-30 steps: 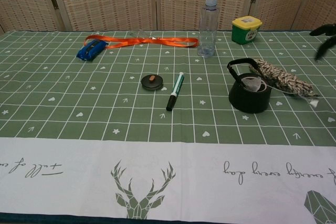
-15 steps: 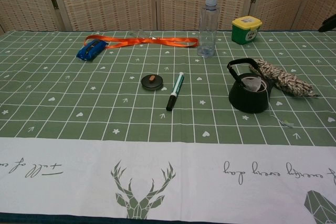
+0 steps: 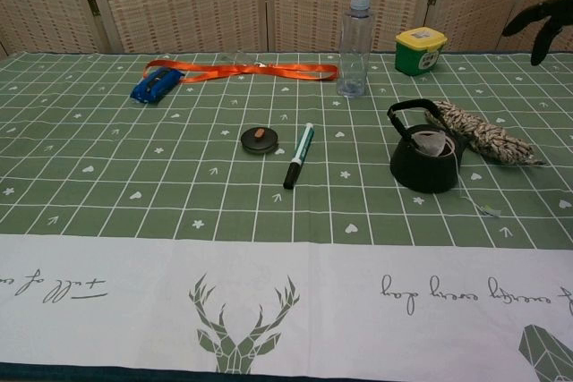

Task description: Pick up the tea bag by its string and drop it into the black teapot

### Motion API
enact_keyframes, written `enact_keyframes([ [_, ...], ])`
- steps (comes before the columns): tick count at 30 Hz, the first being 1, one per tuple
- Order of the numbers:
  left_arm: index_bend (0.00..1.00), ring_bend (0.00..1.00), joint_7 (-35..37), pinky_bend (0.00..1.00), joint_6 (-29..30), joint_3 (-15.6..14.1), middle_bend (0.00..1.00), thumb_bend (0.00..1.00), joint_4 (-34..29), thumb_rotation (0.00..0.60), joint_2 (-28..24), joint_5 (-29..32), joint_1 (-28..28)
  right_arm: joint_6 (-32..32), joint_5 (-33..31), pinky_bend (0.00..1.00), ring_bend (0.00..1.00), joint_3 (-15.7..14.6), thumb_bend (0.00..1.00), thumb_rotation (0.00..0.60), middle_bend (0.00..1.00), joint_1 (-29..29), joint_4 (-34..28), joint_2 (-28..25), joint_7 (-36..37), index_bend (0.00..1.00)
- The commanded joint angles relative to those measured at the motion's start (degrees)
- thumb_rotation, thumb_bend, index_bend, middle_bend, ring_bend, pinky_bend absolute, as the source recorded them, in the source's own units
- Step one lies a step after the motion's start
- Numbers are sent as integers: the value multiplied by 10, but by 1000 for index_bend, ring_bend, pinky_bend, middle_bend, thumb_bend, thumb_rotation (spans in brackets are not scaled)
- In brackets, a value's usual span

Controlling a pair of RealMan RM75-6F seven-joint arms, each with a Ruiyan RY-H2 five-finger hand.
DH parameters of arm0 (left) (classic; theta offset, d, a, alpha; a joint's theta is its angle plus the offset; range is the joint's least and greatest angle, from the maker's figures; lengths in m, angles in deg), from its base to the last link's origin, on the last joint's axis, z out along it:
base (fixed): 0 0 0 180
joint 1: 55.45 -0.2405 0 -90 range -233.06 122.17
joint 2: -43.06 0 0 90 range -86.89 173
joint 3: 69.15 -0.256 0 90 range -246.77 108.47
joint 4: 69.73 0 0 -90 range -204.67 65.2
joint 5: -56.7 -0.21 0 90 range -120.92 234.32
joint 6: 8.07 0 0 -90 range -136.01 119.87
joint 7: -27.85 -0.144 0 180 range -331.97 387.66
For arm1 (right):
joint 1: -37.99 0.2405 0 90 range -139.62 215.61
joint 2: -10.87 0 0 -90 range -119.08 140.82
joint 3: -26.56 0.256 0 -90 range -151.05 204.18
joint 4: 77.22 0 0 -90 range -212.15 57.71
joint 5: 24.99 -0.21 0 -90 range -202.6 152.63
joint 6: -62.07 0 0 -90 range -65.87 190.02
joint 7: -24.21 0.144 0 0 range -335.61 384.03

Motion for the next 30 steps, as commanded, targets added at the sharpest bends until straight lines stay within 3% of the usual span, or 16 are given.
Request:
enact_keyframes([
  [1, 50, 103, -1, 112, 0, 0, 50, 289, 0, 600, 1, 0, 0, 14, -18, 0, 303, 2, 285, 600, 408, 13, 6, 0, -8, 5],
  [11, 50, 103, -3, 115, -2, 0, 50, 290, 0, 600, 1, 2, 1, 79, -103, 9, 403, -36, 286, 600, 541, 72, 20, 7, -66, 61],
  [15, 50, 104, 0, 115, -1, 1, 51, 290, 1, 600, 0, 2, 0, 77, -131, 144, 483, -45, 286, 600, 617, 96, 18, 26, -85, 85],
  [20, 50, 105, 6, 118, -1, 2, 54, 289, 3, 600, 0, 3, 0, 86, -157, 492, 553, -44, 285, 600, 680, 119, 31, 42, -73, 110],
  [30, 50, 105, 13, 122, 2, 3, 58, 290, 5, 600, -1, 4, -1, 142, -176, 585, 609, -41, 286, 600, 718, 147, 82, 56, -14, 238],
])
